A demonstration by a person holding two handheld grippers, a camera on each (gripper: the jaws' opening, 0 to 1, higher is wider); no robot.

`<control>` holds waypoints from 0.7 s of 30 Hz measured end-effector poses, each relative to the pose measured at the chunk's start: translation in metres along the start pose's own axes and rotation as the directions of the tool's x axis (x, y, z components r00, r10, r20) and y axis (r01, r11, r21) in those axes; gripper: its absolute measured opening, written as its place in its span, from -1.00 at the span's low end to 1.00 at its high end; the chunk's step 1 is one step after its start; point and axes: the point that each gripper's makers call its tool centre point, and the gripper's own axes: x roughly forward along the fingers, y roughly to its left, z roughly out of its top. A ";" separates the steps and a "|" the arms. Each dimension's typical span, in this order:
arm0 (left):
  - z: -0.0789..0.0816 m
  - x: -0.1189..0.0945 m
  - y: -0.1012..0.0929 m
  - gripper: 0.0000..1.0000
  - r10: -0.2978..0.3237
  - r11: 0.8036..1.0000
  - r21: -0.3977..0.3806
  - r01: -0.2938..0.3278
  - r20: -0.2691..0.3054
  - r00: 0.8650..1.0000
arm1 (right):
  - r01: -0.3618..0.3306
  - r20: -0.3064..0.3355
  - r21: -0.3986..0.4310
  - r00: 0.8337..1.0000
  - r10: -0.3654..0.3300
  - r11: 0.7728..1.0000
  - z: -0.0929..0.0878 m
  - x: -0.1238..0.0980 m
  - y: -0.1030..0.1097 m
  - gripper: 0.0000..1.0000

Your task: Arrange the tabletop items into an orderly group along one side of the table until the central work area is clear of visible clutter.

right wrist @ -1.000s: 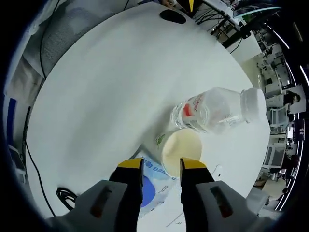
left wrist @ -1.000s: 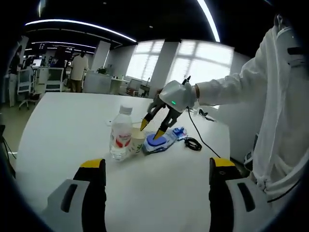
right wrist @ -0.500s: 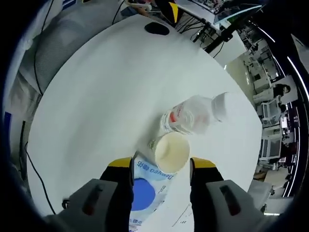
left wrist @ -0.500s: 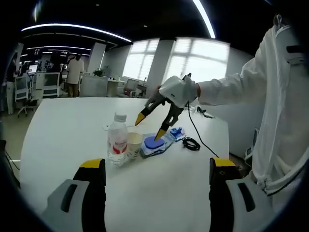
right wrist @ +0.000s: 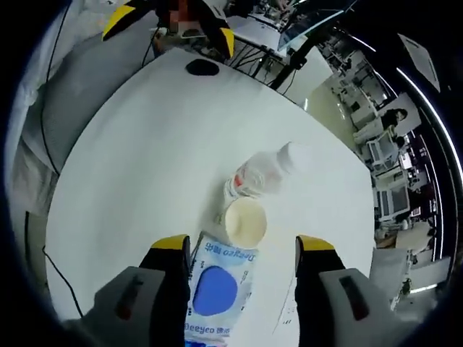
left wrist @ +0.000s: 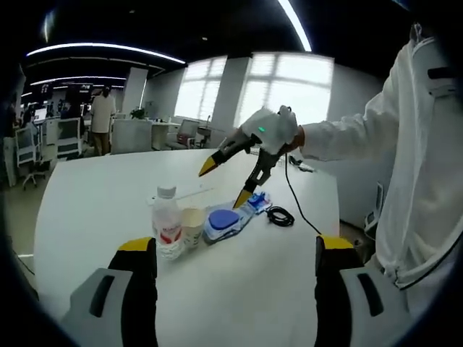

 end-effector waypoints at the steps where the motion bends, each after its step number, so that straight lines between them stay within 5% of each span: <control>1: 0.002 0.001 -0.002 0.87 -0.003 1.000 0.007 0.004 -0.004 1.000 | 0.013 0.011 0.025 1.000 -0.014 1.000 0.000 -0.004 0.000 0.16; 13: 0.026 0.009 -0.021 0.91 -0.034 0.995 0.088 0.037 -0.034 0.999 | 0.134 0.062 0.224 0.987 -0.151 0.965 -0.021 -0.058 0.012 0.17; 21: 0.034 0.016 -0.039 0.96 -0.056 0.988 0.139 0.065 -0.066 0.996 | 0.218 0.072 0.391 0.961 -0.266 0.894 -0.051 -0.104 0.035 0.17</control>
